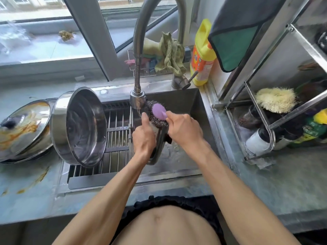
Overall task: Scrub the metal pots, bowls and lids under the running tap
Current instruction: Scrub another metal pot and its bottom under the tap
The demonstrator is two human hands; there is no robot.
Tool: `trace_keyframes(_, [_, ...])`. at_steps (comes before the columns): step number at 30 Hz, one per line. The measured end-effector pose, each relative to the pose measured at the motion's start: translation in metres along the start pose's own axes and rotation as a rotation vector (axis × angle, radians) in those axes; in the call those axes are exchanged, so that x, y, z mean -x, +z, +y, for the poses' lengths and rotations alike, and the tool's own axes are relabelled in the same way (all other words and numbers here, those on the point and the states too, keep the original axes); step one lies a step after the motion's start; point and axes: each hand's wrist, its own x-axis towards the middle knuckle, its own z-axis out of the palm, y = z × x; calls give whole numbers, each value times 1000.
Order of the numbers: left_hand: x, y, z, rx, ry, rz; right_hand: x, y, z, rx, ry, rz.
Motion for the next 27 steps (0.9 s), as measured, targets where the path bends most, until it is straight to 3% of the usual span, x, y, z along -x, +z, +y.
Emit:
trace_keyframes(2, [-5, -3, -11, -94, 33, -9, -16, -3, 5, 42, 74, -102])
trace_keyframes(6, [-14, -12, -31, -28, 40, -16, -50, -3, 16, 41, 178, -277])
trace_keyframes(10, [-27, -19, -40, 108, -126, -5, -61, 13, 28, -265, 296, -225])
trace_keyframes(14, [-39, -29, -43, 335, -327, 42, -53, 37, 32, -506, 538, -196])
trace_keyframes(19, [-44, -30, -49, 397, -306, 36, -33, 58, 25, -602, 751, -367])
trace_keyframes(27, [-36, -30, -63, 579, -322, -18, -22, 74, 24, -743, 883, -362])
